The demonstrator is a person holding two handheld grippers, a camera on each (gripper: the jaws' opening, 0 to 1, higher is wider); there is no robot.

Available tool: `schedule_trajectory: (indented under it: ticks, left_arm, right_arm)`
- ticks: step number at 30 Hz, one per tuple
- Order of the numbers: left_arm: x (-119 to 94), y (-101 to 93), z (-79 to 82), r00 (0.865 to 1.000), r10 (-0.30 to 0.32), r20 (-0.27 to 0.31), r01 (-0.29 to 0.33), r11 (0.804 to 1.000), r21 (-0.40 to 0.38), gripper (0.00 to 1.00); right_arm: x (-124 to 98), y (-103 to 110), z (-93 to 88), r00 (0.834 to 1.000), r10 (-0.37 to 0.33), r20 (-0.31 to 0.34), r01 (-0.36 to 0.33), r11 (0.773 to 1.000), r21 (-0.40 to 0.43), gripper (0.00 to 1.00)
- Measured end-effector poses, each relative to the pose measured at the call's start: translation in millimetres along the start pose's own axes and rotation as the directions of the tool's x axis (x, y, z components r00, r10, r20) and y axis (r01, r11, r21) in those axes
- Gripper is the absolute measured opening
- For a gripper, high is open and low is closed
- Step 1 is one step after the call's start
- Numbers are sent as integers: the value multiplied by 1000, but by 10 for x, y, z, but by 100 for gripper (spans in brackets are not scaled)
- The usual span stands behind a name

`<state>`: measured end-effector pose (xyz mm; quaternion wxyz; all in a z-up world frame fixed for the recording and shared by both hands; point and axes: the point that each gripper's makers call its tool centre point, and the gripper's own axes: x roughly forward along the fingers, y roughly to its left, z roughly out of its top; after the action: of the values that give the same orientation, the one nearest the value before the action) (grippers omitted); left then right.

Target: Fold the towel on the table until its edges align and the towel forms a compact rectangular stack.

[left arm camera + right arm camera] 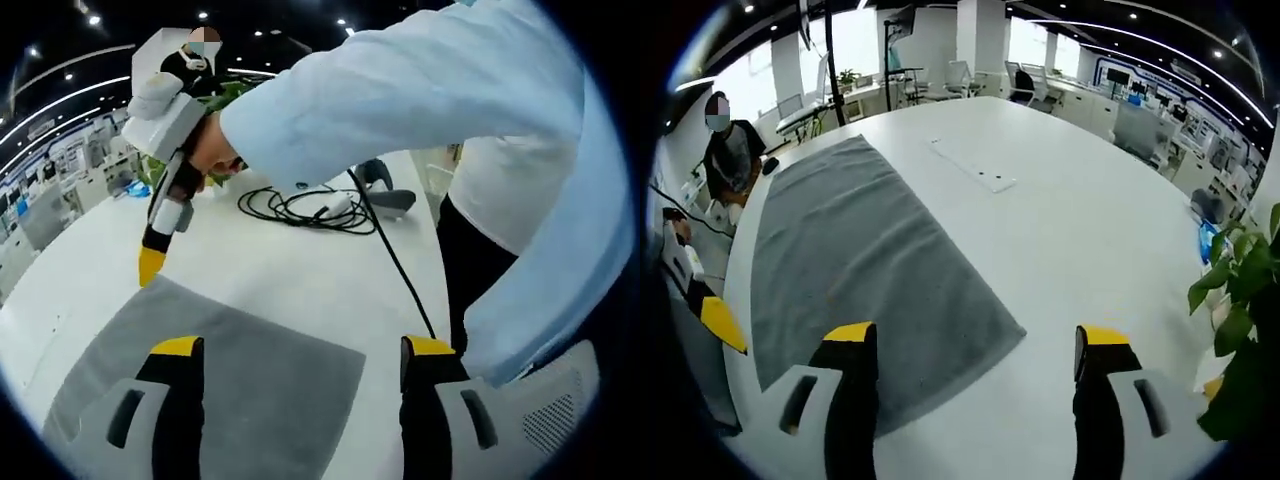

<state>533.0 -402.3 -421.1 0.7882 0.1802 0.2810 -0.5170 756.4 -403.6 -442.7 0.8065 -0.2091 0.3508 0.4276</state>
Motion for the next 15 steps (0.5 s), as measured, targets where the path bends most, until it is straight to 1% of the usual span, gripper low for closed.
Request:
schedule_trajectory:
  ticks: [1, 2, 7, 12, 15]
  left_arm:
    - [17, -26, -28, 999, -22, -23, 22, 1000, 8, 79]
    - [30, -26, -39, 999, -28, -36, 29, 1000, 12, 78]
    - [90, -14, -38, 997, -37, -69, 41, 997, 58, 78]
    - [188, -106, -101, 987, -82, -138, 95, 991, 92, 74]
    - [259, -117, -127, 982, -83, -171, 101, 990, 99, 72]
  right_arm:
    - [17, -10, -15, 1000, 7, -12, -7, 1000, -6, 80]
    - [23, -21, -24, 1000, 8, -21, -8, 1000, -11, 79]
    - [62, -96, -45, 999, 17, -41, -17, 1000, -4, 79]
    - [95, -73, -135, 997, 27, -76, -29, 999, -23, 79]
    - [149, -84, -176, 995, 37, -97, -40, 999, -33, 78]
